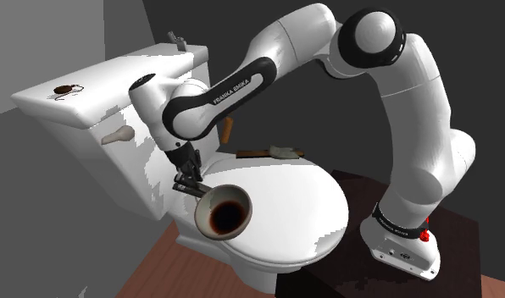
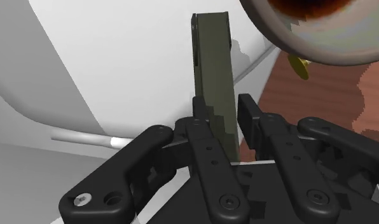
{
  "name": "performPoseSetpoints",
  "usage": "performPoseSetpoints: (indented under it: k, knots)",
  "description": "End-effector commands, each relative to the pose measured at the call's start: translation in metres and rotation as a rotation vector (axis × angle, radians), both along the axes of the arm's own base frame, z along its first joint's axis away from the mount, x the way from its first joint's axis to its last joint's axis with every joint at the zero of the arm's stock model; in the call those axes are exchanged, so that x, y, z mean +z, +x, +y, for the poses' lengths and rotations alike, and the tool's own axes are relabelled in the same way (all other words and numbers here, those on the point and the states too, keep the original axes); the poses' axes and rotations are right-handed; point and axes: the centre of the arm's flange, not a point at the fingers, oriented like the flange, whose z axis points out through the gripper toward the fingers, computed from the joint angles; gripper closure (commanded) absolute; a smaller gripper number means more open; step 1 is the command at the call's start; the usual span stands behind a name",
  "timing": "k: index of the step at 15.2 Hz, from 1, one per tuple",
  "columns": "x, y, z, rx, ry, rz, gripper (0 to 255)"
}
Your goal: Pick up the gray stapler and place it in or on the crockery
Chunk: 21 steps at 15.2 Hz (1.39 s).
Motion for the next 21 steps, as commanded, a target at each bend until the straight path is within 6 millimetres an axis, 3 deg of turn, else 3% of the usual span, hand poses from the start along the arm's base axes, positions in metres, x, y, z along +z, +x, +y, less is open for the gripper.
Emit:
performPoseSetpoints:
  k: [1,11,12,13,19,21]
  knots:
    - [0.024,0.013,0.011,0.0,0.085,-0.085,255]
    - [0.076,0.013,0.011,0.0,0.085,-0.085,255]
    - [0.054,-0.001,0.004,0.012,0.004,0.0,255]
    - [0.054,-0.001,0.004,0.012,0.004,0.0,0]
    - [-0.018,-0.019,0.056,-0.056,-0.114,-0.203,0]
    - [-0.031,-0.019,0.059,-0.063,-0.127,-0.224,0]
